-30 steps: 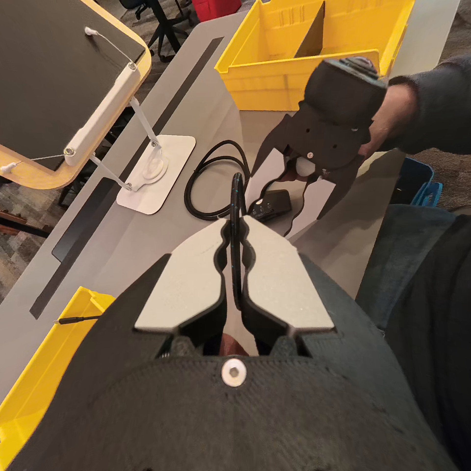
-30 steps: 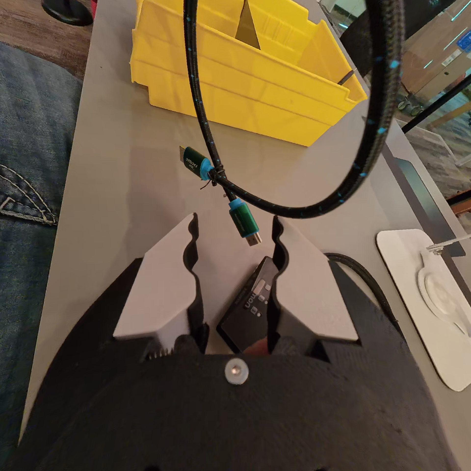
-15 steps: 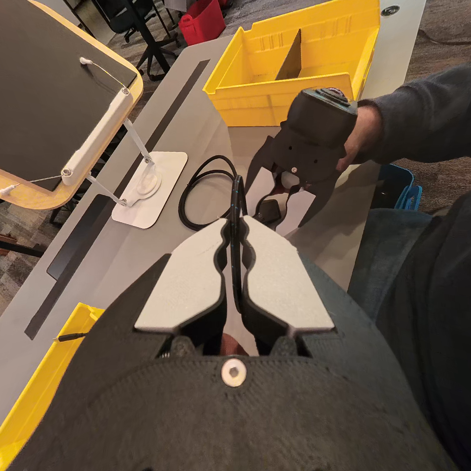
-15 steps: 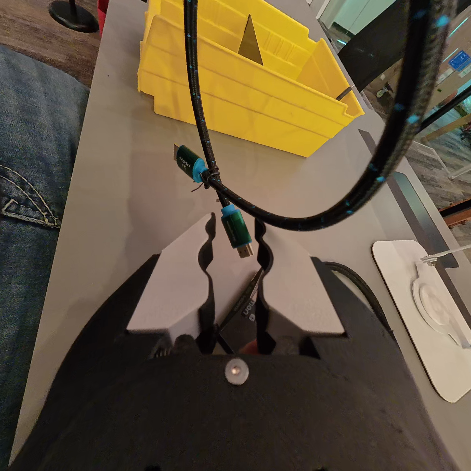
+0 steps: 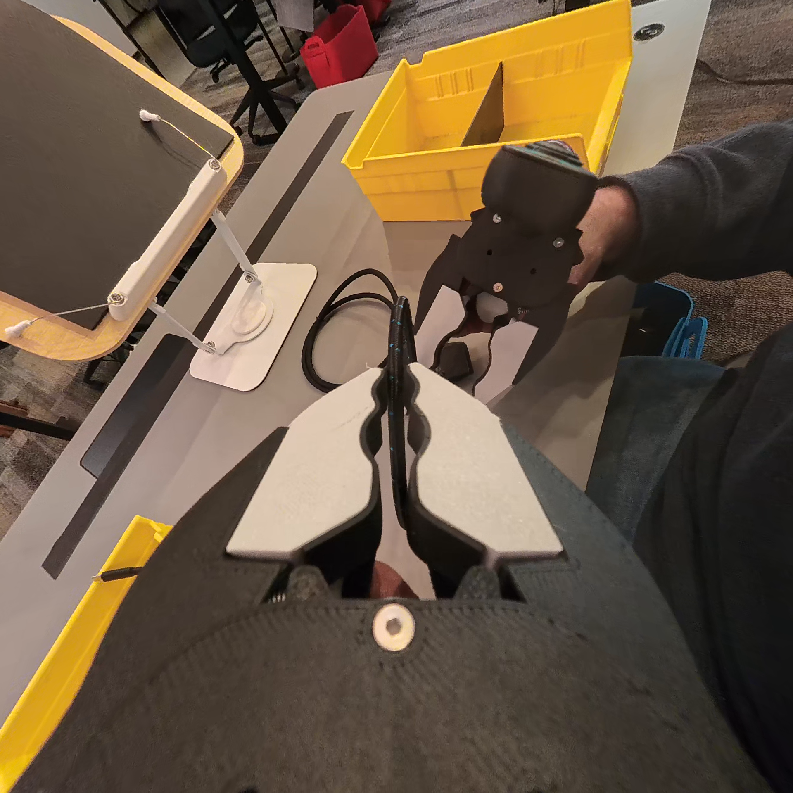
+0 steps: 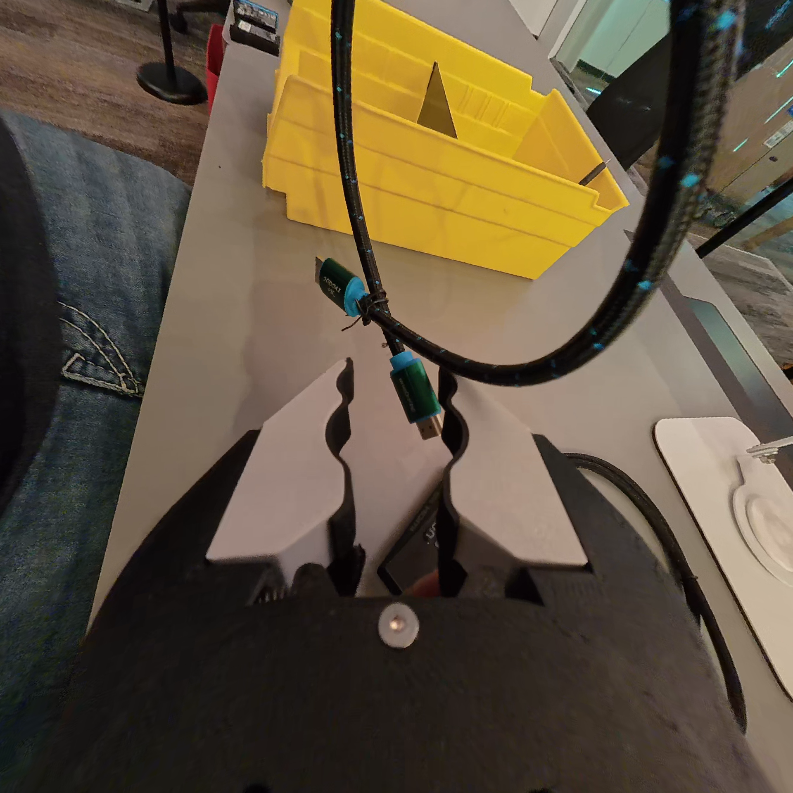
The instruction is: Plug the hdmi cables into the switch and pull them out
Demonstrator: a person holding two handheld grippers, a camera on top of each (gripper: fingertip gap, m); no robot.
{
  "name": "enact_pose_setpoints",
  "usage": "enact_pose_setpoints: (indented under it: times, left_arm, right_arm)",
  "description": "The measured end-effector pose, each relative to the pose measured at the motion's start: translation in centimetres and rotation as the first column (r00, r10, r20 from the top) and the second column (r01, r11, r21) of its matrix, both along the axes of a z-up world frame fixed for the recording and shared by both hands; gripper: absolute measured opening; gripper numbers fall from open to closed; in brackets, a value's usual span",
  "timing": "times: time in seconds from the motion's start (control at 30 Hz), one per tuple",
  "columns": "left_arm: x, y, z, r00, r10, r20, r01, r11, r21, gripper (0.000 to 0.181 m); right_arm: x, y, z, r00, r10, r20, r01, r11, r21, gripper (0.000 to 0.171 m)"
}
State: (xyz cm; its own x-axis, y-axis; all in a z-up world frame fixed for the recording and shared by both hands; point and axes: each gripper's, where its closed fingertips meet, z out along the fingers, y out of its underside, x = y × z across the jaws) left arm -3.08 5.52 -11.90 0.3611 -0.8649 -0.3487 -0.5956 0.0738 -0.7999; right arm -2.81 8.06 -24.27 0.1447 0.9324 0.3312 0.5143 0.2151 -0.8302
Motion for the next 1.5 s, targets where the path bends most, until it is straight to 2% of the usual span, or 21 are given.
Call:
enact_pose_setpoints:
  times: [0.03,0.23,0.4,0.47,0.53,0.73,0.97,1.13,1.5]
  left_arm:
    - [0.0,0.0,0.1,1.0,0.001,0.005,-0.001,1.0,-0.001,0.006]
    - [-0.4,0.1,0.2,1.0,0.003,0.011,-0.002,1.0,-0.004,0.006]
    - [-0.1,-0.2,0.5,1.0,-0.021,0.015,0.021,1.0,-0.001,0.006]
    - [-0.1,-0.3,0.7,0.999,-0.025,0.02,0.025,1.0,0.0,0.006]
    - [-0.1,-0.3,0.7,0.999,-0.027,0.02,0.027,1.0,0.005,0.006]
    - [-0.4,0.1,0.6,1.0,-0.011,0.017,0.011,1.0,0.002,0.006]
    - [-2.0,3.1,-0.4,0.989,0.141,-0.051,-0.14,0.99,0.019,0.006]
    - [-4.1,6.1,-2.5,0.939,0.291,-0.185,-0.289,0.957,0.042,0.007]
    - [-4.9,8.3,-7.0,0.861,0.351,-0.369,-0.362,0.931,0.041,0.006]
  right_arm:
    - [0.0,0.0,0.1,1.0,0.002,-0.007,-0.002,1.0,-0.005,0.038]
    - [-0.2,0.2,0.6,0.999,-0.006,-0.047,0.004,0.999,-0.033,0.041]
    - [-0.1,0.7,0.1,1.0,-0.013,-0.012,0.013,1.0,-0.009,0.04]
    - [-0.2,0.7,0.0,1.0,-0.007,-0.004,0.007,1.0,-0.007,0.035]
    - [-0.3,0.6,0.0,1.0,-0.003,-0.001,0.003,1.0,-0.007,0.02]
    - [-0.3,0.0,-0.4,0.999,0.026,0.027,-0.025,0.999,-0.031,0.017]
    - [0.0,-2.1,-0.8,0.994,0.106,0.028,-0.103,0.991,-0.087,0.015]
    - [0.4,-3.0,-0.4,0.99,0.139,0.011,-0.138,0.987,-0.081,0.014]
    - [1.5,-2.7,-1.4,0.995,0.095,0.029,-0.091,0.989,-0.121,0.013]
